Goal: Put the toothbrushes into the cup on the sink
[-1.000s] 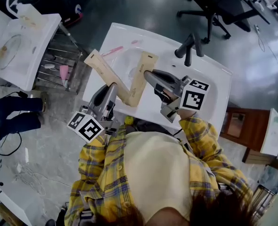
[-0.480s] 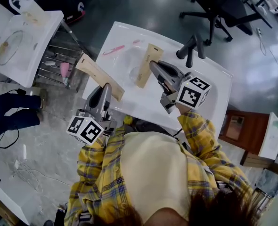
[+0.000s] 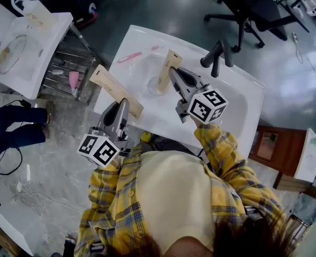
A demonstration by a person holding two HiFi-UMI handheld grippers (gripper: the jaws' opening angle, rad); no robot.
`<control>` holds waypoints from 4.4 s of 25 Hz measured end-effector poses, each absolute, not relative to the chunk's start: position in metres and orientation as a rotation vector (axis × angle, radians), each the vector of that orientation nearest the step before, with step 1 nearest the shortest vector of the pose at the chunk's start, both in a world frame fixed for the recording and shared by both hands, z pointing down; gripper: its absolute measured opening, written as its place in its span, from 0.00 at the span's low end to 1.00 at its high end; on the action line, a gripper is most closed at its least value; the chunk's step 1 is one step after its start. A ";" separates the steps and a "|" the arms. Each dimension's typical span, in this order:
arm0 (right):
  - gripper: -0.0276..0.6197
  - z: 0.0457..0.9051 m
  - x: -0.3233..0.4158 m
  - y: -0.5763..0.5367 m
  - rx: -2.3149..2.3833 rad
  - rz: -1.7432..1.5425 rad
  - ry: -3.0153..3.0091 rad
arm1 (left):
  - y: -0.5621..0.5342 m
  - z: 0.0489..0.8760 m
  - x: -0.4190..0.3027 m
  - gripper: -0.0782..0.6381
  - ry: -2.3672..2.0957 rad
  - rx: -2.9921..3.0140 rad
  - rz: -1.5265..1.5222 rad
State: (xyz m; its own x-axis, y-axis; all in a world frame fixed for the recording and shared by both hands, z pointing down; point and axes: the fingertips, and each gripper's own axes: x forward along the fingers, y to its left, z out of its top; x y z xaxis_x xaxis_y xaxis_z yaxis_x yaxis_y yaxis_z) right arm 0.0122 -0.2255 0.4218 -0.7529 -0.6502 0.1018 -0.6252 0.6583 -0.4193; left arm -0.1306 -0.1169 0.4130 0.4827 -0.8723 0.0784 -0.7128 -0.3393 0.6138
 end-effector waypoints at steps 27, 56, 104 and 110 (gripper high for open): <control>0.07 0.505 0.015 -0.211 -1.238 -0.811 2.989 | -0.118 0.424 -0.106 0.14 -1.188 2.164 -0.299; 0.21 0.375 0.014 -0.151 -0.624 -0.863 2.900 | -0.097 0.415 -0.044 0.14 -0.682 2.303 -0.178; 0.14 0.339 -0.009 -0.155 -0.294 -0.925 2.840 | -0.120 0.401 -0.097 0.29 -1.096 2.430 -0.225; 0.14 0.340 -0.001 -0.171 -0.539 -0.711 2.896 | -0.130 0.399 -0.118 0.28 -1.308 2.372 -0.237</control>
